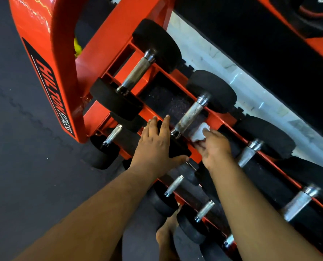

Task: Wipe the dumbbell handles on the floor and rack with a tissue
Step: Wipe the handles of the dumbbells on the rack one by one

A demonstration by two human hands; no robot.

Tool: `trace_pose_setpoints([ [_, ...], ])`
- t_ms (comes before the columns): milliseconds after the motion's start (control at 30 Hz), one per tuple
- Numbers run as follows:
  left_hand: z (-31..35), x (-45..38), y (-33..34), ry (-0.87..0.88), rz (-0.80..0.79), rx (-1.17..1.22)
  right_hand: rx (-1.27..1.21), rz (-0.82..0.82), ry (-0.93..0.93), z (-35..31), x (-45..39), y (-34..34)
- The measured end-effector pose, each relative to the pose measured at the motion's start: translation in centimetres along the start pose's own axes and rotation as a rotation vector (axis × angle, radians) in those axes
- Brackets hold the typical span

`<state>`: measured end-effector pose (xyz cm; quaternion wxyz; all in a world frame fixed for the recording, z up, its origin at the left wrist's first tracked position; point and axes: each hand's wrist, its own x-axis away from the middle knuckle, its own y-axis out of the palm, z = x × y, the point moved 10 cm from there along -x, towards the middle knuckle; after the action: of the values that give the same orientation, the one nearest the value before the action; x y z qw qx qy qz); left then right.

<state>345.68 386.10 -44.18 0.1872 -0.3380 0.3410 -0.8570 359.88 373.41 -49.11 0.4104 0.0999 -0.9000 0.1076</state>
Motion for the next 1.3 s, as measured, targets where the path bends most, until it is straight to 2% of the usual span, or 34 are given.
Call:
trace_pose_setpoints([
  [67,0.1,0.0,-0.1,-0.002,-0.004,-0.004,-0.108,-0.041,0.045,-1.0,0.1,2.1],
  [200,0.1,0.1,-0.1,-0.001,-0.002,-0.018,-0.252,-0.152,-0.021,-4.5,0.7,5.3],
  [333,0.1,0.0,-0.1,-0.004,0.004,-0.023,-0.108,-0.082,-0.019,-5.3,0.5,6.2],
  [500,0.1,-0.1,-0.2,-0.005,-0.002,-0.016,-0.158,-0.254,0.048,-4.8,0.1,7.0],
  [633,0.0,-0.1,-0.1,-0.008,0.005,-0.027,-0.175,-0.238,0.003,-4.0,0.4,6.3],
  [767,0.1,-0.1,-0.1,-0.003,0.01,-0.024,-0.165,-0.299,0.071,-3.8,1.1,8.4],
  [933,0.0,-0.1,0.1,0.0,0.019,-0.038,-0.144,-0.281,0.046,-2.5,1.7,6.1],
  [1100,0.0,0.0,-0.1,-0.005,0.021,-0.006,-0.158,-0.33,0.111,-2.2,1.7,8.1],
  [1200,0.0,-0.1,0.0,-0.008,0.005,-0.007,-0.084,-0.324,0.119,-1.1,2.5,7.0],
  [1300,0.2,0.1,-0.1,-0.01,0.019,-0.012,0.097,-0.363,0.085,0.1,3.5,6.3],
])
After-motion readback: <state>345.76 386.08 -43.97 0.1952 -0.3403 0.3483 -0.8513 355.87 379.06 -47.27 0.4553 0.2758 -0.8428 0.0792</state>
